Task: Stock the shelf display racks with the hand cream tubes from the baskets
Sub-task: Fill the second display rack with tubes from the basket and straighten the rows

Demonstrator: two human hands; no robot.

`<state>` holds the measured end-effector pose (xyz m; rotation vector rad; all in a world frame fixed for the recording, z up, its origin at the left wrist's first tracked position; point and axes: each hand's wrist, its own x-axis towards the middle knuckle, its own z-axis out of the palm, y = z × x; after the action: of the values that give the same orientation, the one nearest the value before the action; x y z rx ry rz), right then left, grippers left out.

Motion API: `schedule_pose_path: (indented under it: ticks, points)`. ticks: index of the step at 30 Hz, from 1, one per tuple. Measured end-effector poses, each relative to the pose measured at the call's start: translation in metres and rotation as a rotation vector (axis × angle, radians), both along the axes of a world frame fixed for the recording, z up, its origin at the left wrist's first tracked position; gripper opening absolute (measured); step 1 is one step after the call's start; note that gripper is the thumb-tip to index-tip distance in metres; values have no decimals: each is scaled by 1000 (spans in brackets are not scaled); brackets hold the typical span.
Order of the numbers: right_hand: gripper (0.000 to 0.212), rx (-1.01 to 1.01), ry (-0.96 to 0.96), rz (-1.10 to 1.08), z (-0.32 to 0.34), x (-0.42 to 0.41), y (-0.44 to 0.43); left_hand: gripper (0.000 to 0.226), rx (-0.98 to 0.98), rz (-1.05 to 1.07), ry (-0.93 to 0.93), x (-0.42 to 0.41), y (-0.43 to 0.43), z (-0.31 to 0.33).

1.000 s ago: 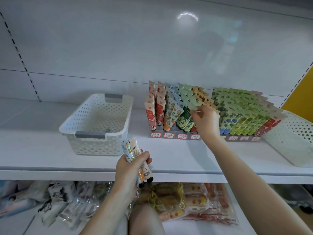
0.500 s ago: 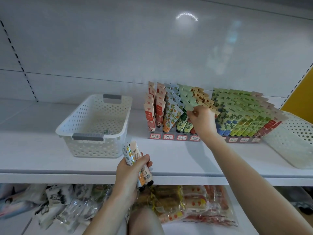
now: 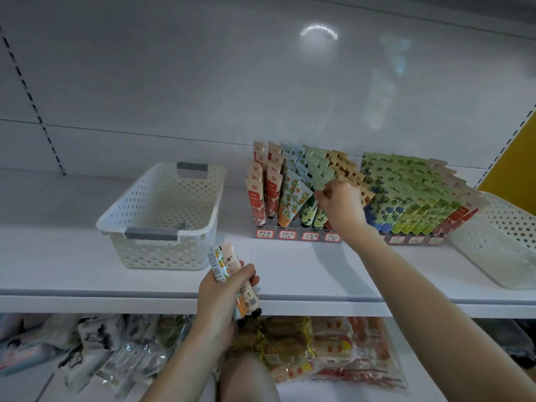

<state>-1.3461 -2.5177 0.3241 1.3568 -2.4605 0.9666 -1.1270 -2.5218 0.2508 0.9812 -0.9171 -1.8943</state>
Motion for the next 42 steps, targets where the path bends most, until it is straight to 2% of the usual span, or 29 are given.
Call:
schedule_pose_path:
  ticks: [3,8,14,18,28,34,39,40,42]
  points:
    - [24,6,-5,10,0,-3,-1,12,-3,-2,3,0,0,1]
    - [43,7,3,30,-1,-9,-2,12,-5,3,10,2,0,0]
    - [38,-33,-34,26,-2,-8,0,12,11,-3,10,2,1,-2]
    - [26,-41,-63,5,-10,-7,2,13,14,-13,11,1,2,-2]
    - [32,15,-45,0,-5,-7,-1,14,28,3,-14,2,2,-4]
    - [22,39,-89,-2,-5,-5,1,14,8,-17,-24,2,4,-2]
    - [41,52,-108,-4,-2,-2,7,16,33,-35,10,6,2,1]
    - [38,61,-100,-4,-1,-1,8,16,34,-39,18,6,2,2]
    - [15,64,-96,-2,1,1,10,16,23,-55,23,7,2,4]
